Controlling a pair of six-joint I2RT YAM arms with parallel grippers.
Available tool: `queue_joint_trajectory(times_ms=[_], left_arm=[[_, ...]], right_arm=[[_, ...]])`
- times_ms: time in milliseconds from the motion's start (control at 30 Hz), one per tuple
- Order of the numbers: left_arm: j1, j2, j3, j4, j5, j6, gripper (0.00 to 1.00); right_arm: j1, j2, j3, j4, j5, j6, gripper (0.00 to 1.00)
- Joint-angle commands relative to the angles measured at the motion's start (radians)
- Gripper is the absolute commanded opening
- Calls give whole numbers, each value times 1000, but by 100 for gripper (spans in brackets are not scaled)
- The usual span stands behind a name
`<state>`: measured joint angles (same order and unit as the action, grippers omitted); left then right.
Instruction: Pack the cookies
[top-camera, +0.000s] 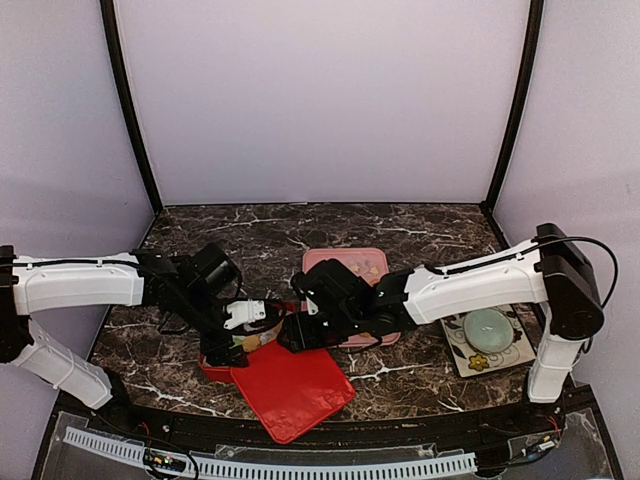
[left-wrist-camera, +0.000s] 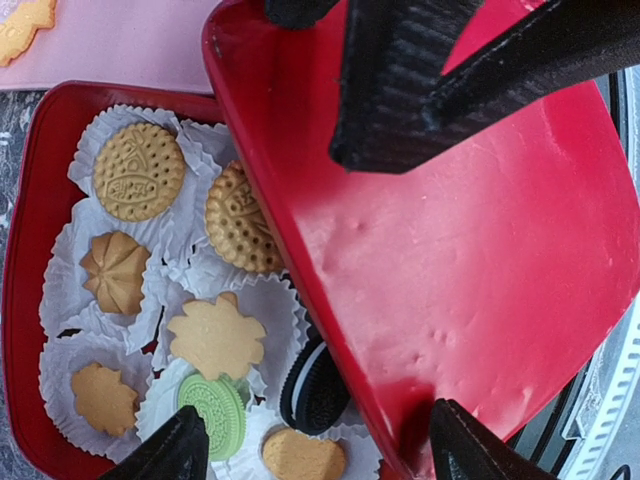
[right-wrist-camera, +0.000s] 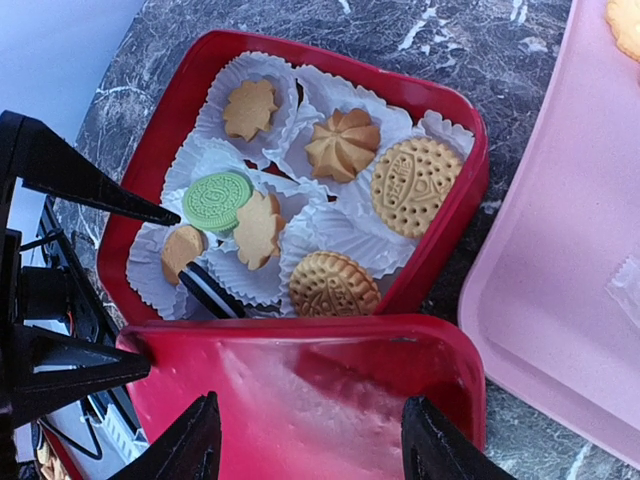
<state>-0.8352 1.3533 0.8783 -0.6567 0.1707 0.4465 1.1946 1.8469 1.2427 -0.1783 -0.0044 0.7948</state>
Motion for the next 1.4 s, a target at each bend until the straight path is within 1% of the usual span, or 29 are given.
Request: queue_joint_trajectory(times_ms=[0,100,300,333,400,533,667,767,833,967,1067,1200,1300,1367], left_arm=[[2,21,-44,45,-116,30,78],[2,23,-59,54,-134,35,78],[2,23,-92,74,-156,41,78],[2,21,-94,76,-159,41,78],[2,20,-95,78,-163,42,77],[2,20,-99,80,-167,46,77],[2,20,-99,78,-172,50,77],[2,16,-98,71,-173,49,77],[2,13,-99,66,-176,51,77],[2,3,-100,56,-192,57,77],[2,-6,-99,54,-211,65,77],[3,-10,-96,55,-242,75,77],[2,-17,-92,57,-253,76,77],[4,-19,-89,61,-271,77,77]], right_arm=[[-9,-41,-37,2,-18,-8,62],[-25,-74,-39,-29,-25,-46,64],[-81,-177,-82,-86,-40,-105,71],[-89,-188,-83,-95,-56,-115,72],[-104,-200,-134,-99,-114,-127,74],[-107,-184,-195,-75,-241,-138,75],[-108,-148,-251,-25,-307,-127,75],[-109,-121,-262,14,-359,-125,74],[-108,-103,-263,44,-412,-127,73],[-107,-87,-279,122,-502,-107,67],[-107,-93,-298,173,-520,-80,60],[-107,-89,-312,221,-527,-45,47],[-107,-74,-312,249,-535,-19,41],[-107,-68,-318,294,-547,14,39]])
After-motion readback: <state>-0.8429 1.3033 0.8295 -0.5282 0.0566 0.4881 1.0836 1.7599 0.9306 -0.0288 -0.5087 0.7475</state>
